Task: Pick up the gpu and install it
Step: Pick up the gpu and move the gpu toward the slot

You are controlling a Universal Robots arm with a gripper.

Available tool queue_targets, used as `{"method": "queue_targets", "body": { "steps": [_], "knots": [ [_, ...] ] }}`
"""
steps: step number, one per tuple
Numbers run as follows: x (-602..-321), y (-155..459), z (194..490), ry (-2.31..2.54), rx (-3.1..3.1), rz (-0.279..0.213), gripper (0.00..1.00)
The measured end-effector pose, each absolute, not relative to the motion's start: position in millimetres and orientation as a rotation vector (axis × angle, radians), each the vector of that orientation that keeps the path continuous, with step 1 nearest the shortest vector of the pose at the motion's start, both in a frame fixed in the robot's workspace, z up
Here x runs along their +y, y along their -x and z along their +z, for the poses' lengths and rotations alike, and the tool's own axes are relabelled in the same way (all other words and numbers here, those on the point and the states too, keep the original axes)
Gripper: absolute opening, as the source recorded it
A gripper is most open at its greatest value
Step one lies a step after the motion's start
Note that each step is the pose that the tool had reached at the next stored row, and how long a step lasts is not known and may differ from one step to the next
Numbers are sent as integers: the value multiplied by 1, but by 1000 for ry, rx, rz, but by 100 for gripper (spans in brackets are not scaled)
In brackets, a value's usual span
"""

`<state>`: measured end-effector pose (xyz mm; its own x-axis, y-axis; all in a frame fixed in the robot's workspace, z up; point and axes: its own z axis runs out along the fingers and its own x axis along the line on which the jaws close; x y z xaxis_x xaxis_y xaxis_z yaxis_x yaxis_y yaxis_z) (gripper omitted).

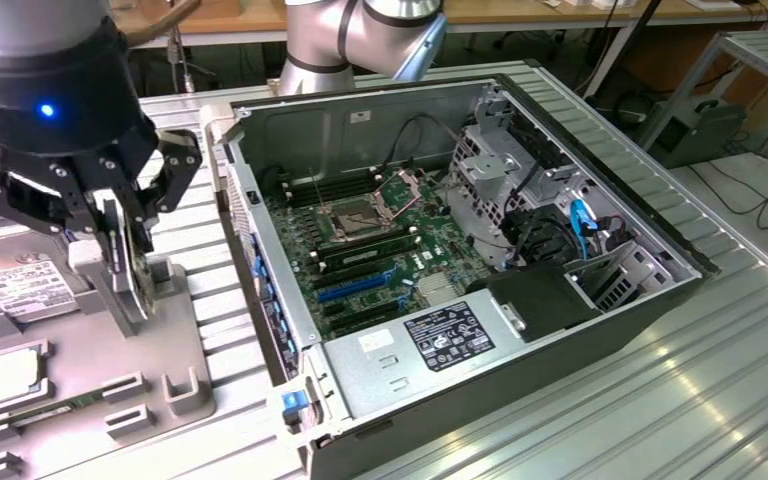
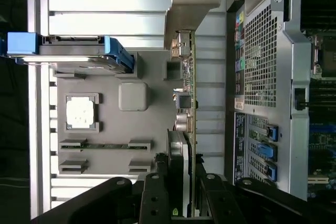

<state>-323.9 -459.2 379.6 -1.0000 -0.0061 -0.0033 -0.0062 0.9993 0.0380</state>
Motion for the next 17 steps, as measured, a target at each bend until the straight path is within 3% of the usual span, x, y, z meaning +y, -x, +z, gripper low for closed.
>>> {"method": "queue_targets", "body": {
  "steps": [12, 17],
  "knots": [
    [-458, 324, 437, 10, 3138, 59, 28],
    [-457, 320, 438, 10, 3132, 58, 28]
  ]
}}
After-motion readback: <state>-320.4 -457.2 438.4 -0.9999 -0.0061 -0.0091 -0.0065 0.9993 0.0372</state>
